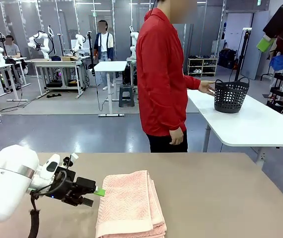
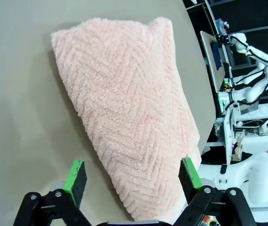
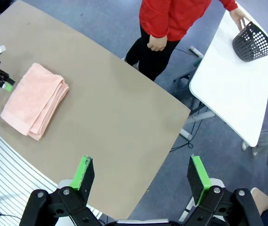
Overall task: Fold the towel.
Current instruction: Pick up the 100 cm Hotel Towel and place it on the left side of the table.
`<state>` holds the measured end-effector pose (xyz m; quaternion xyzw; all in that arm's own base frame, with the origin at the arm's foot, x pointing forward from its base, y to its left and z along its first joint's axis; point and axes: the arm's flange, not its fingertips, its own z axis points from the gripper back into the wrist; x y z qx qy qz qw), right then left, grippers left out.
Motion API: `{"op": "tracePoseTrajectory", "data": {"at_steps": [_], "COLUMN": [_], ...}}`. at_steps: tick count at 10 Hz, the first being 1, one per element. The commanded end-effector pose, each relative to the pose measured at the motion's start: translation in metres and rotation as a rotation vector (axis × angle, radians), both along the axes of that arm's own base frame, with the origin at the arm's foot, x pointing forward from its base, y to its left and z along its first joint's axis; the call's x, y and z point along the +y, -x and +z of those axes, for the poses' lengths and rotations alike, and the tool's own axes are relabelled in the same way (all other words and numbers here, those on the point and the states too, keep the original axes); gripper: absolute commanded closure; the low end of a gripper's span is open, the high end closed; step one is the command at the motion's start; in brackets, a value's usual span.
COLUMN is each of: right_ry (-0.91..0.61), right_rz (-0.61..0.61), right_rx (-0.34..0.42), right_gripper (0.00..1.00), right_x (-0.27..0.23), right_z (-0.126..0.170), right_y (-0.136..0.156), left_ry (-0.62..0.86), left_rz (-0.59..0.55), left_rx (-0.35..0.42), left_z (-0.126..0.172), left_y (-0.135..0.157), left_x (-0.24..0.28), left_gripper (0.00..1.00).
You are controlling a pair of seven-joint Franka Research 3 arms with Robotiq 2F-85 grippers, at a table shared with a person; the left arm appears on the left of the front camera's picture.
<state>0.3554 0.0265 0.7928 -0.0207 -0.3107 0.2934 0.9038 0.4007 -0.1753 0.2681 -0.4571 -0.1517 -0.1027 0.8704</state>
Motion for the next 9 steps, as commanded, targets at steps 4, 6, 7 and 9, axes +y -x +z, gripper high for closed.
{"op": "tracePoseTrajectory", "data": {"at_steps": [4,6,7,9], "right_ry": [0.001,0.001,0.001,0.001], "right_rz": [0.004,0.004,0.004,0.004], "right_rx": [-0.003,-0.003,-0.003,-0.003], "right_gripper": [0.00,0.00,0.00,0.00], "right_x": [-0.002,-0.002,-0.002,-0.002], "right_z": [0.001,0.001,0.001,0.001], "right_y": [0.000,0.000,0.000,0.000], "left_ry": [0.147,0.141,0.152,0.131], "left_rz": [-0.022,0.030,0.026,0.041], "left_rx": [0.048,0.104,0.112,0.118], "left_z": [-0.024,-0.024,-0.023,-0.025], "left_y": [-0.009,-0.017,-0.019,-0.023], "left_x": [-0.017,-0.024,-0.028,-0.032], "left_gripper": [0.00,0.00,0.00,0.59]}}
